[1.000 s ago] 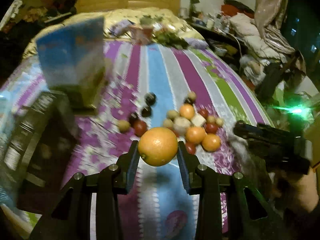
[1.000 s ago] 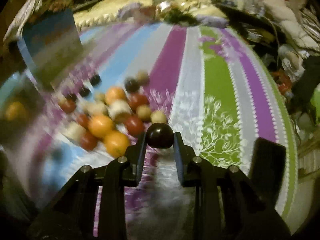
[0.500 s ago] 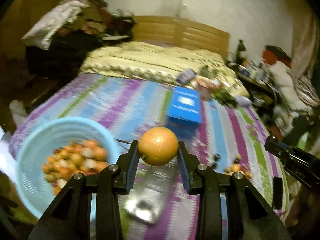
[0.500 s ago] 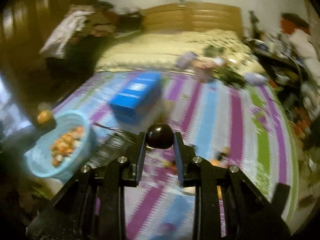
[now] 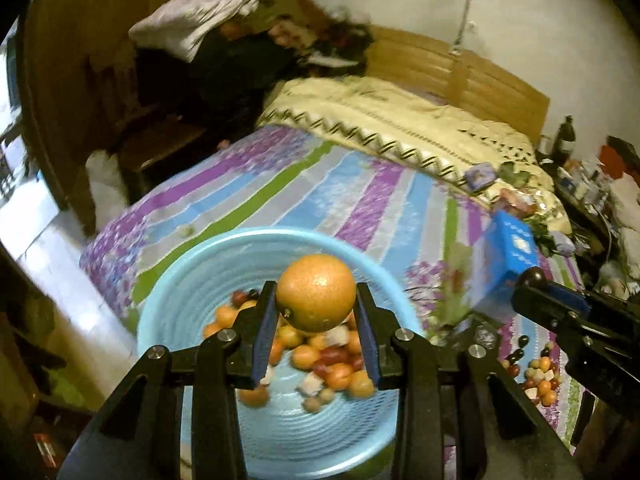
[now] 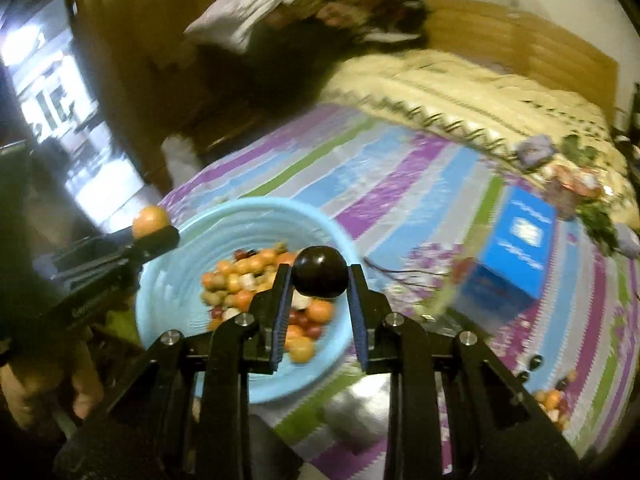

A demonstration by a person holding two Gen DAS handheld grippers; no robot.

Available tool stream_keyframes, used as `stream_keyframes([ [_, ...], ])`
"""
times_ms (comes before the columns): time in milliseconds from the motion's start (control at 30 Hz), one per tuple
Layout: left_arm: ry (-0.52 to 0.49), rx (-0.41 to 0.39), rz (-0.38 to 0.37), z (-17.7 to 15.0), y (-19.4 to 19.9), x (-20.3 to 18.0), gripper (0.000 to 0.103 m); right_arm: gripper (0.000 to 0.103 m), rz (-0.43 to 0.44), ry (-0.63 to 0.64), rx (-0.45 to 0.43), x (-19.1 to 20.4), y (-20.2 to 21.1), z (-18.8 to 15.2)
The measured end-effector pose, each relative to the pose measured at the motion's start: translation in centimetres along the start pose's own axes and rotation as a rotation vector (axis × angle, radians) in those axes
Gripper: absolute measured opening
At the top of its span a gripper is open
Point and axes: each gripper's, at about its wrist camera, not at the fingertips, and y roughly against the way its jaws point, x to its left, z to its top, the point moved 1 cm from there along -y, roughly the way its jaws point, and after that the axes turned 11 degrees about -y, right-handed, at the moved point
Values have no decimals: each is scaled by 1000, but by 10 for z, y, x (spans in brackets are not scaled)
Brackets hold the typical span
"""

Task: Organize fruits
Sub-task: 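Carry the orange and the plum in both tools over the light-blue basket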

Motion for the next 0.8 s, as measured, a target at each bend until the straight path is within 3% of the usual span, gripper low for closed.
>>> stream_keyframes([
  [400,41,220,-19,-31,-56,58,38,28,29,74,251,41,-68,5],
  [800,59,307,-12,-46,-87,85,38,29,11,52,321,28,-92,6],
])
